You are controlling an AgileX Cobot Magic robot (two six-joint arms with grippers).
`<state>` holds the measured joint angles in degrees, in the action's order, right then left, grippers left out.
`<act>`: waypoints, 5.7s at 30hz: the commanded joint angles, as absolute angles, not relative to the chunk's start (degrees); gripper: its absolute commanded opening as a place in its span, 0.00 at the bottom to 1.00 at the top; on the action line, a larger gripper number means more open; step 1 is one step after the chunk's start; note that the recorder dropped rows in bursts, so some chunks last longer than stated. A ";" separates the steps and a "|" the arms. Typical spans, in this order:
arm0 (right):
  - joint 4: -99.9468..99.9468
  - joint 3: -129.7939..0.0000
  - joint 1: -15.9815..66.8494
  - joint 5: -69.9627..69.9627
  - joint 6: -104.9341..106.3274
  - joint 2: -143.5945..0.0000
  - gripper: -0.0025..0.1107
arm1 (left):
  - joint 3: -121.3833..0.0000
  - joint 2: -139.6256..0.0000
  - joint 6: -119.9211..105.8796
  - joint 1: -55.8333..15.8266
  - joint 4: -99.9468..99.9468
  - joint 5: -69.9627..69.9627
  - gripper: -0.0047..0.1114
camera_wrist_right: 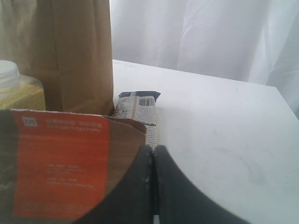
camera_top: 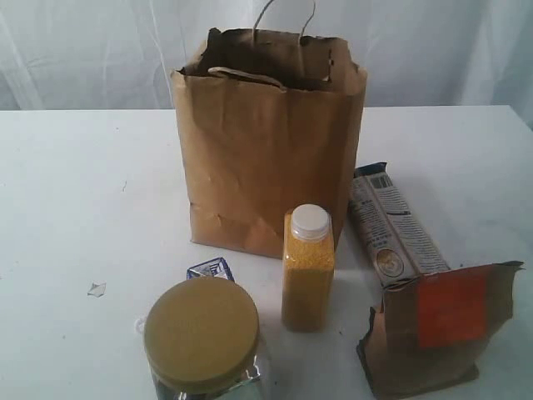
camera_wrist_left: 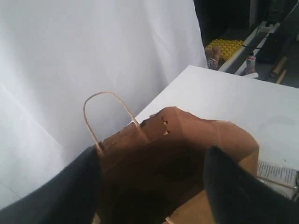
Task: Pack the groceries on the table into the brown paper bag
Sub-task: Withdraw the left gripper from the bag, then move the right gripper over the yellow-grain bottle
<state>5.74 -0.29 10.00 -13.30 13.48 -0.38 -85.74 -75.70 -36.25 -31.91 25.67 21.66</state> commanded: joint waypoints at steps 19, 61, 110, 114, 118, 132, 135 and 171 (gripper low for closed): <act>5.55 0.00 10.21 -12.72 13.19 0.00 0.02 | -85.74 -62.12 -9.75 -32.09 -31.19 47.16 0.04; 10.88 -11.80 10.21 36.08 -0.78 -13.08 0.02 | -33.74 -23.79 32.50 -12.63 -53.00 -14.88 0.04; 56.03 -47.28 15.99 -36.34 65.79 -65.97 0.06 | -10.38 -6.36 42.62 -12.73 -33.35 26.09 0.04; 52.32 -47.28 15.99 -44.19 61.06 -66.07 0.27 | -10.38 -6.36 43.19 -12.73 -33.24 27.10 0.04; 50.69 -47.28 15.99 -45.39 58.54 -66.07 0.54 | -10.38 -6.36 46.57 -12.73 -33.24 26.99 0.04; 70.07 -47.28 19.60 -37.85 60.25 -66.45 0.68 | -10.38 -6.36 46.55 -12.73 -30.00 26.52 0.04; 69.58 -47.28 19.60 -38.19 60.25 -66.45 0.68 | -10.38 -6.36 46.55 -12.73 -30.00 26.52 0.04; 9.27 -42.64 40.77 -22.00 -13.97 -65.13 0.68 | -10.38 -6.36 46.44 -12.73 -30.37 26.64 0.04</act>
<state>10.25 -42.73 40.35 -24.47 -13.54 -63.49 -10.71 -6.23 46.18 -12.69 -29.95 26.59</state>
